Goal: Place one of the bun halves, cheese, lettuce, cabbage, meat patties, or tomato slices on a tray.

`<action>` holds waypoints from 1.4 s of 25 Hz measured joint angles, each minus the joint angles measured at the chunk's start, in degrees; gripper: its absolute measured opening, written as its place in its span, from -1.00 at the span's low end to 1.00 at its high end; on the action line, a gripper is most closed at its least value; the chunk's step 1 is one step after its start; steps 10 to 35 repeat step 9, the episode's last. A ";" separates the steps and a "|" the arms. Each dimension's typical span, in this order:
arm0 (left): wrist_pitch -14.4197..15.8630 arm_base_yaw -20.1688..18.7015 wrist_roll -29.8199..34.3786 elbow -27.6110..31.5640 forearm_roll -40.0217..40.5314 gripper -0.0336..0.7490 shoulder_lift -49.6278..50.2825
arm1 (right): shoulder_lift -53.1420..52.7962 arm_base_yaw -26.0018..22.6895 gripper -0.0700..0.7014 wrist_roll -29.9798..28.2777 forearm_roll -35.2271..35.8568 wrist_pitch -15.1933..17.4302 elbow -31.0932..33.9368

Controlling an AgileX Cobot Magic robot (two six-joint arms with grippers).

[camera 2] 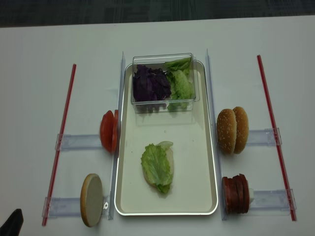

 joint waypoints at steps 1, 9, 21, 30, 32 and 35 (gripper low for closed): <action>0.00 0.00 0.00 0.00 0.00 0.33 0.00 | 0.00 0.00 0.40 0.00 0.00 0.00 0.00; 0.00 0.00 -0.09 0.00 0.00 0.33 0.00 | 0.00 0.00 0.40 0.00 0.00 0.00 0.00; 0.00 0.00 -0.09 0.00 0.00 0.33 0.00 | 0.00 0.00 0.40 0.00 0.00 0.00 0.00; 0.00 0.00 -0.09 0.00 0.00 0.33 0.00 | 0.00 0.00 0.40 0.00 0.00 0.00 0.00; 0.00 0.00 -0.09 0.00 0.00 0.33 0.00 | 0.00 0.00 0.40 0.00 0.00 0.00 0.00; 0.00 0.00 -0.09 0.00 0.00 0.33 0.00 | 0.00 0.00 0.40 0.00 0.00 0.00 0.00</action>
